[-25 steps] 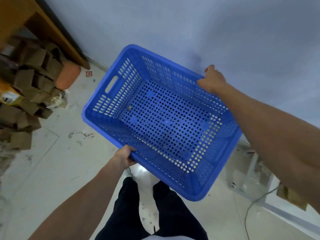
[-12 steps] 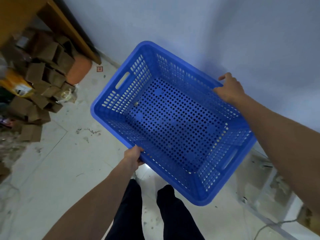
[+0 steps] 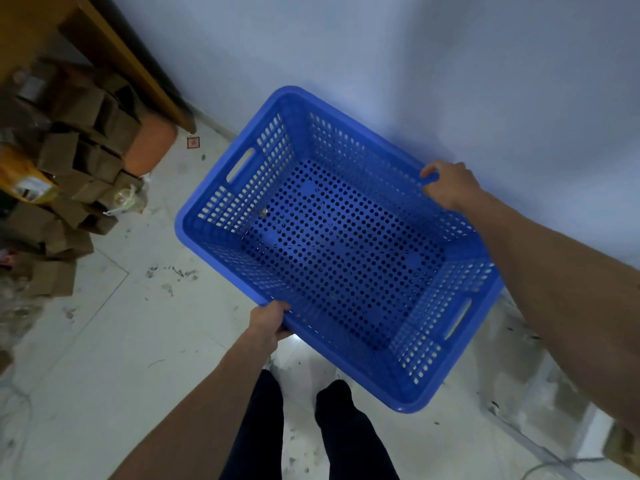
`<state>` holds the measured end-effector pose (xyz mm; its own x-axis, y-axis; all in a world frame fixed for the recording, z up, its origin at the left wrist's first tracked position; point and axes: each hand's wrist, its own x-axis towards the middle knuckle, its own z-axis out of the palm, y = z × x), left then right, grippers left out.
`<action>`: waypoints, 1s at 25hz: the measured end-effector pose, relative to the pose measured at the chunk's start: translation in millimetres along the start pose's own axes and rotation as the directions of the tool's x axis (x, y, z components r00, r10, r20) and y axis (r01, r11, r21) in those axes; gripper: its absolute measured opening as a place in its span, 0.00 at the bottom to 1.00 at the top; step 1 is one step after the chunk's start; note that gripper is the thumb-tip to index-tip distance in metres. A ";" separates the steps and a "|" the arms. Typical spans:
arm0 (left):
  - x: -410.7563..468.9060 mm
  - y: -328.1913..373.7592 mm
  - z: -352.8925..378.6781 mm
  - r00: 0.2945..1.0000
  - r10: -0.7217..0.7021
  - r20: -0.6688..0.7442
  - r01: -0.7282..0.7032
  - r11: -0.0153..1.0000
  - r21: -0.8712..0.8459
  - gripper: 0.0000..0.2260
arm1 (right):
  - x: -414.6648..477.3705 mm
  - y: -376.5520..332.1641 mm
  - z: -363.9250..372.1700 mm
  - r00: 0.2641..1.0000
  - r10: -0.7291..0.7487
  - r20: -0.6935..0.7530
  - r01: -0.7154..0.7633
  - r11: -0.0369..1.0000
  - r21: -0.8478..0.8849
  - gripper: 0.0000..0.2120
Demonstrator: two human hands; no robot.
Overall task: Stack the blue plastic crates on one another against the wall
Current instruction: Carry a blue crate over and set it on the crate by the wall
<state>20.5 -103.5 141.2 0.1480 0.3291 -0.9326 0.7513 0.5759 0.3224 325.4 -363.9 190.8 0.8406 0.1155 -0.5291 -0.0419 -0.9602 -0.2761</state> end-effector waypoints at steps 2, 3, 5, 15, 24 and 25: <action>5.0 0.8 1.5 1.000 0.015 0.017 -0.016 0.999 0.030 0.12 | 9.2 3.0 2.5 1.000 0.017 -0.008 -0.016 1.000 0.021 0.10; 6.9 0.5 2.5 1.000 0.019 0.021 -0.020 0.999 0.036 0.13 | 11.9 3.2 3.0 1.000 0.027 -0.013 -0.026 0.999 0.046 0.09; 8.5 0.0 4.3 0.999 0.033 0.010 -0.034 0.998 0.049 0.12 | 15.2 4.1 3.3 0.999 0.046 -0.009 -0.044 0.994 0.101 0.08; 3.4 8.6 15.4 0.998 0.054 0.028 -0.055 0.997 0.047 0.06 | -12.2 16.5 21.6 0.998 -0.066 -0.011 0.065 0.995 -0.078 0.23; -13.4 43.2 -17.8 0.978 0.160 0.132 -0.182 0.358 0.916 0.32 | -143.4 -21.9 116.5 0.955 -0.209 0.211 0.240 0.961 -0.135 0.23; -15.7 51.4 -19.2 0.966 0.187 0.179 -0.215 0.195 0.957 0.32 | -152.3 -29.2 118.8 0.956 -0.200 0.213 0.226 0.968 -0.107 0.22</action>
<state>44.4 -64.7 175.6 0.3990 0.2916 -0.8694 0.7299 -0.6749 0.1087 134.5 -323.2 184.1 0.6973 0.3568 -0.6216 0.2073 -0.9306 -0.3016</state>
